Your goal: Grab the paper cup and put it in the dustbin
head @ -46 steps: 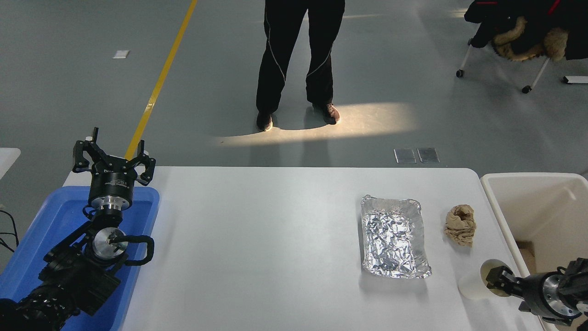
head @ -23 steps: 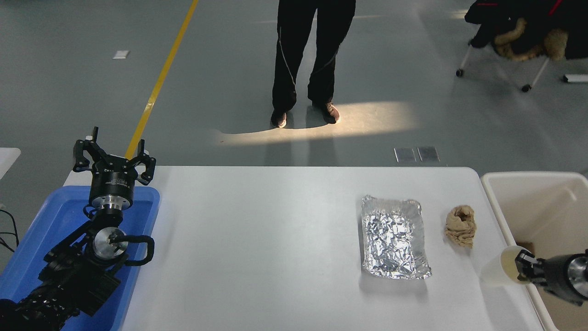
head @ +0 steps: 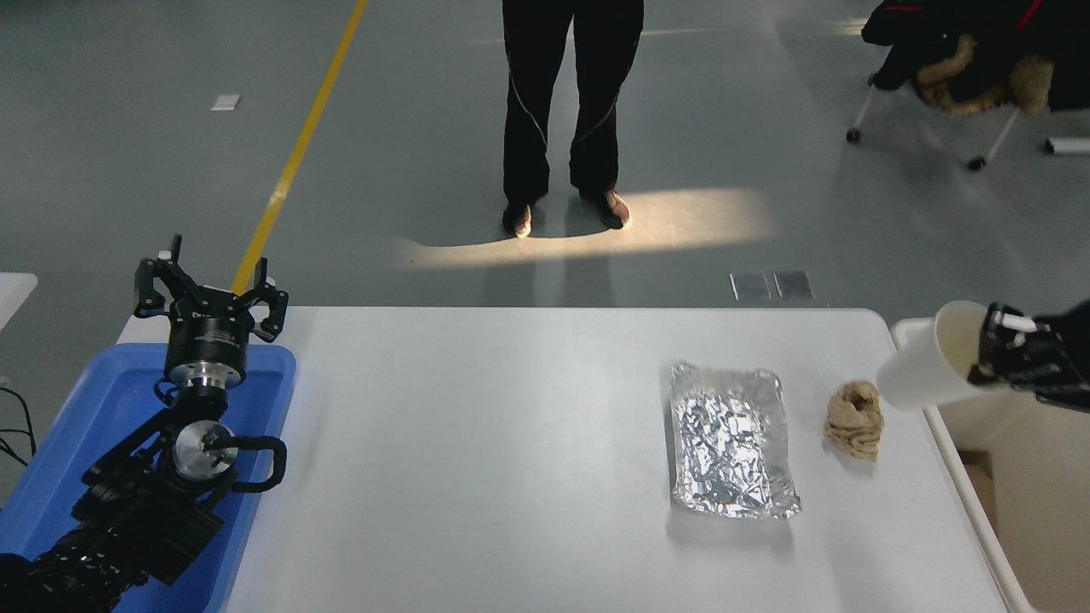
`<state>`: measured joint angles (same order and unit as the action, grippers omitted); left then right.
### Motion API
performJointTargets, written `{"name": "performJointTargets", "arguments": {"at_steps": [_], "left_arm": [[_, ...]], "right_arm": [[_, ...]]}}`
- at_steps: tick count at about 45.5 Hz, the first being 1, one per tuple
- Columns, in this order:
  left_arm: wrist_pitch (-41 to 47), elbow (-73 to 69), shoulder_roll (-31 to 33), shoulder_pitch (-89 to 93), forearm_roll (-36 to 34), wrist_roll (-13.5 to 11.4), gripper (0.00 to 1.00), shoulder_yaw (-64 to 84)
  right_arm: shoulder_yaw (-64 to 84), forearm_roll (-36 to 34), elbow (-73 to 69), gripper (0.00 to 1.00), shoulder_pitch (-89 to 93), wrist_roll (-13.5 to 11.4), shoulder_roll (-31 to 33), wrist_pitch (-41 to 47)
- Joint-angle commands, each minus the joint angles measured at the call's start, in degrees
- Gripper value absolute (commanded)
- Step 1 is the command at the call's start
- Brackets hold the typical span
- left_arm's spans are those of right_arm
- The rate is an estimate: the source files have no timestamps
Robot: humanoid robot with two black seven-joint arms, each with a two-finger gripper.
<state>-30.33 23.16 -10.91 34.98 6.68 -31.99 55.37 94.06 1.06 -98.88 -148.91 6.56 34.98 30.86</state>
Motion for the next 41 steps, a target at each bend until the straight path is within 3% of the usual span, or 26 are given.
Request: {"name": "performJointTargets", "arguments": {"at_steps": [1,13,27,41], "left_arm": [[0.0,0.0,0.0,0.0,0.0,0.0,0.99,0.0],[0.0,0.0,0.0,0.0,0.1,-0.1,0.99,0.0],[0.0,0.0,0.0,0.0,0.1,-0.1,0.99,0.0],[0.0,0.0,0.0,0.0,0.0,-0.1,0.99,0.0]], "right_arm": [[1.4,0.0,-1.1,0.0,-12.9,0.1,-3.2,11.5],[2.0,0.9,-1.1,0.0,-7.4,-0.1,-1.2,9.1],[0.9,1.4,16.2,0.0,28.7,-0.5,6.1,-13.1],[-15.6,-15.6,41.9,0.0,67.8,-0.6,9.5,-20.7]]}}
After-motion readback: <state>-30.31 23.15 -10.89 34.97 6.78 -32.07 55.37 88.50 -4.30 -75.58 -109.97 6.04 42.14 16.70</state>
